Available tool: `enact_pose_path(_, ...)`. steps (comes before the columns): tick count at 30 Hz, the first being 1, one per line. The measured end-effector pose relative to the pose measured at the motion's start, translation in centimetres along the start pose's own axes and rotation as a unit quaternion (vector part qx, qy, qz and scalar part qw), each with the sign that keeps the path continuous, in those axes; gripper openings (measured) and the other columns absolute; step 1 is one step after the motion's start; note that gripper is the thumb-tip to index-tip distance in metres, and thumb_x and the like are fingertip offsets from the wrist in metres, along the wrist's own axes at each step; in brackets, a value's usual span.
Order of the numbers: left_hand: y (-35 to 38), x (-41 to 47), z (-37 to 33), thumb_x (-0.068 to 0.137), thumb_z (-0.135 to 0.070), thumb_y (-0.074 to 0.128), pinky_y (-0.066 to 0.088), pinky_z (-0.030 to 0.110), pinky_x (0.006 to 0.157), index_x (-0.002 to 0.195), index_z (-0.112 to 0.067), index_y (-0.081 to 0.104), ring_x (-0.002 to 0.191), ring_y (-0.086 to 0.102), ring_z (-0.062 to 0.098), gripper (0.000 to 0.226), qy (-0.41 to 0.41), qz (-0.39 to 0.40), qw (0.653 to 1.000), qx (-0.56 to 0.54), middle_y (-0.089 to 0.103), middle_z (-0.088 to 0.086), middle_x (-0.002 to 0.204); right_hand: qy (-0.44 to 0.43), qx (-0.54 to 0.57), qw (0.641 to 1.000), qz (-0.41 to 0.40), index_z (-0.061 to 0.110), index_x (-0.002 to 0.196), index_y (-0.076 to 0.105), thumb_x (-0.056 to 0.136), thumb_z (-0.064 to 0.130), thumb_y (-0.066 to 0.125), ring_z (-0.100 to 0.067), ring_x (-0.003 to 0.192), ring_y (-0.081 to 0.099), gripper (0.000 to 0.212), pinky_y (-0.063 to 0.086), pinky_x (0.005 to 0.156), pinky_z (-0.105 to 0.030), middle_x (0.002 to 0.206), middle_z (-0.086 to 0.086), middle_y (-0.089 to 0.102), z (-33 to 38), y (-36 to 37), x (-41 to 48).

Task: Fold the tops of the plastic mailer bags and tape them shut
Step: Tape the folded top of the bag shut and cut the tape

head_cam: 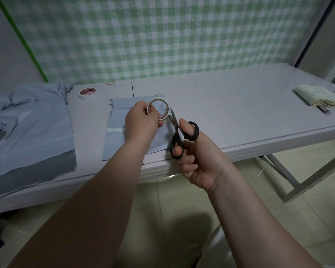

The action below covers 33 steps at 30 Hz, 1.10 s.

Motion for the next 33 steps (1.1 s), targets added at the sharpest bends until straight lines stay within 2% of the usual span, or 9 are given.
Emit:
enact_pose_path(5, 0.0, 0.0, -0.1, 0.091, -0.01, 0.047, 0.047, 0.025, 0.059, 0.075, -0.016, 0.049, 0.047, 0.062, -0.001, 0.018, -0.002, -0.001, 1.0, 0.001, 0.068, 0.008, 0.087, -0.007, -0.004, 1.0, 0.004, 0.023, 0.076, 0.049, 0.082, 0.05, 0.062, -0.002, 0.033, 0.024, 0.03, 0.017, 0.028, -0.01, 0.055, 0.001, 0.047, -0.1, -0.2, 0.1)
enact_pose_path(12, 0.0, 0.0, 0.0, 0.092, -0.012, 0.047, 0.048, 0.028, 0.061, 0.074, -0.015, 0.049, 0.048, 0.062, 0.001, 0.018, 0.002, -0.001, 1.0, 0.01, 0.066, 0.004, 0.08, -0.013, -0.003, 1.0, 0.001, 0.022, 0.066, 0.051, 0.08, 0.047, 0.065, -0.002, 0.032, 0.023, 0.032, 0.017, 0.027, -0.011, 0.056, 0.001, 0.045, 0.0, -0.4, 0.1)
enact_pose_path(16, 0.0, 0.0, 0.1, 0.091, -0.012, 0.047, 0.049, 0.03, 0.062, 0.075, -0.015, 0.049, 0.052, 0.065, 0.004, 0.017, -0.002, -0.002, 1.0, 0.009, 0.066, 0.005, 0.081, -0.018, -0.01, 1.0, -0.016, 0.021, 0.066, 0.049, 0.079, 0.046, 0.067, -0.002, 0.032, 0.023, 0.033, 0.017, 0.027, -0.012, 0.055, 0.002, 0.044, -0.1, -0.5, 0.1)
enact_pose_path(20, 0.0, 0.1, 0.0, 0.091, -0.01, 0.046, 0.045, 0.029, 0.057, 0.072, -0.014, 0.047, 0.046, 0.062, 0.001, 0.019, -0.003, -0.001, 1.0, 0.014, 0.062, 0.004, 0.077, -0.029, -0.009, 0.999, -0.039, 0.021, 0.066, 0.047, 0.078, 0.044, 0.068, -0.002, 0.032, 0.023, 0.034, 0.017, 0.027, -0.012, 0.053, 0.004, 0.041, 0.0, -0.9, 0.1)
enact_pose_path(24, -0.1, 0.1, 0.0, 0.093, -0.011, 0.044, 0.044, 0.023, 0.054, 0.077, -0.012, 0.05, 0.045, 0.062, 0.0, 0.016, -0.007, -0.007, 1.0, 0.013, 0.062, 0.003, 0.079, -0.036, -0.007, 0.998, -0.041, 0.022, 0.064, 0.047, 0.079, 0.043, 0.068, -0.002, 0.032, 0.022, 0.034, 0.016, 0.028, -0.012, 0.053, 0.004, 0.042, 0.3, -0.9, -0.4)
enact_pose_path(28, 0.0, 0.2, 0.2, 0.095, -0.014, 0.044, 0.047, 0.025, 0.058, 0.083, -0.011, 0.054, 0.045, 0.061, 0.0, 0.015, -0.013, -0.007, 1.0, 0.006, 0.064, 0.003, 0.081, -0.051, 0.006, 0.998, -0.041, 0.021, 0.061, 0.046, 0.082, 0.04, 0.066, -0.002, 0.032, 0.023, 0.035, 0.016, 0.028, -0.011, 0.053, 0.004, 0.043, 1.6, -1.2, -0.9)
enact_pose_path(31, 0.0, 0.3, 0.3, 0.096, -0.017, 0.045, 0.054, 0.031, 0.067, 0.089, -0.008, 0.058, 0.049, 0.063, 0.002, 0.016, -0.019, -0.004, 1.0, -0.015, 0.066, 0.004, 0.083, -0.1, -0.091, 0.985, -0.11, 0.018, 0.061, 0.05, 0.082, 0.039, 0.069, -0.007, 0.039, 0.03, 0.034, 0.023, 0.033, -0.015, 0.055, 0.002, 0.049, 3.2, -2.8, -1.0)
enact_pose_path(33, 0.1, 0.4, 0.4, 0.095, -0.017, 0.047, 0.057, 0.037, 0.076, 0.086, -0.01, 0.058, 0.058, 0.068, 0.009, 0.016, -0.029, 0.002, 0.999, -0.033, 0.067, 0.006, 0.085, -0.151, -0.223, 0.942, -0.2, 0.013, 0.064, 0.052, 0.08, 0.035, 0.071, -0.013, 0.044, 0.035, 0.034, 0.031, 0.041, -0.019, 0.055, -0.001, 0.053, 4.8, -4.2, -0.8)
Point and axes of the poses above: each hand's wrist, its own x-axis towards the middle knuckle, its own y-axis out of the palm, z = x × y, the point moved 6 cm from there along x, towards the middle knuckle
